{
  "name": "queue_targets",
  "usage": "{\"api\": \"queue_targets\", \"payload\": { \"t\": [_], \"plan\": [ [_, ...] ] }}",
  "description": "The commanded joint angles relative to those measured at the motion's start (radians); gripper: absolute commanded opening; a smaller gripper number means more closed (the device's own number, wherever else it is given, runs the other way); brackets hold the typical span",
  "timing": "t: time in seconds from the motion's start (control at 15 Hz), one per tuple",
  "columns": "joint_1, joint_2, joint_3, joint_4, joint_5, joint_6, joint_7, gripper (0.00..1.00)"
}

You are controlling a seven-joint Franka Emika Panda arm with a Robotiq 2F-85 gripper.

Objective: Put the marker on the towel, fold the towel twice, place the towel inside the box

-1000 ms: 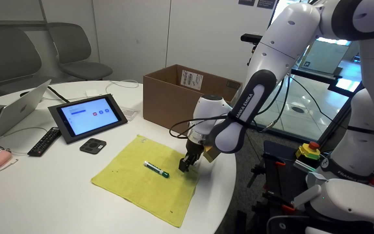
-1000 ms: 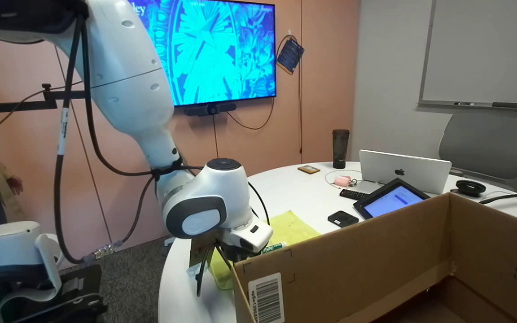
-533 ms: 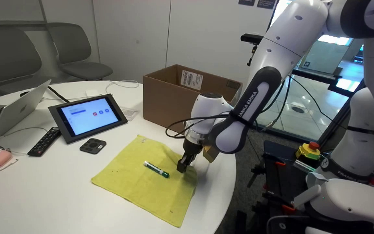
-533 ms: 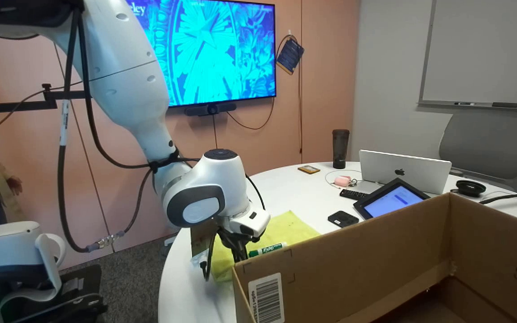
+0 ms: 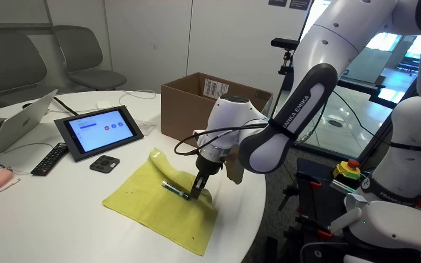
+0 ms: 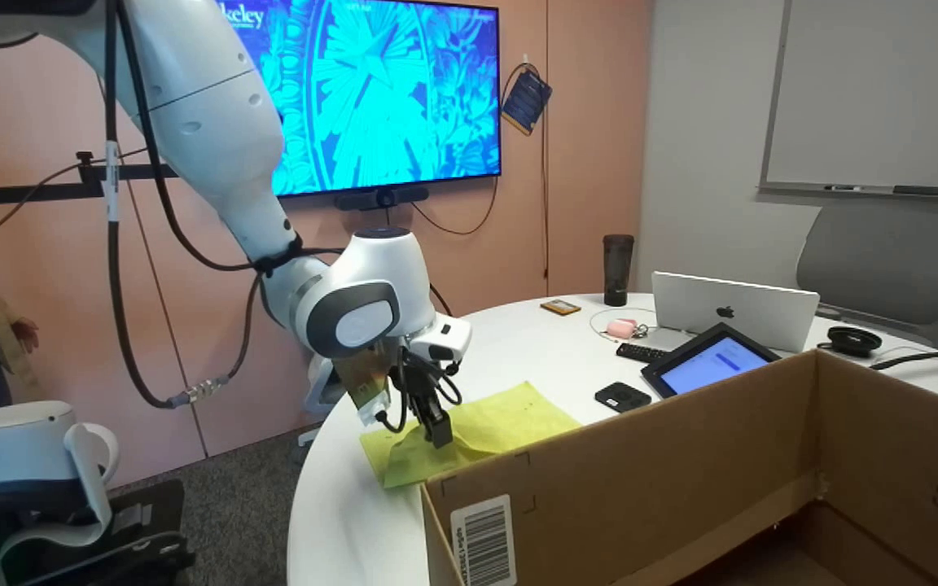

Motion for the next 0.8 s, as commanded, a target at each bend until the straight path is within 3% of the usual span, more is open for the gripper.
{"api": "queue_targets", "payload": {
  "t": [0.0, 0.33, 0.67, 0.73],
  "plan": [
    [0.075, 0.047, 0.004, 0.124, -0.060, -0.064, -0.016, 0.04],
    [0.185, 0.191, 0.020, 0.338, -0.135, -0.158, -0.018, 0.04],
    [0.236, 0.308, 0.017, 0.496, -0.196, -0.301, -0.056, 0.04],
    [0.236, 0.319, 0.019, 0.513, -0.209, -0.327, -0.069, 0.17]
  ]
}}
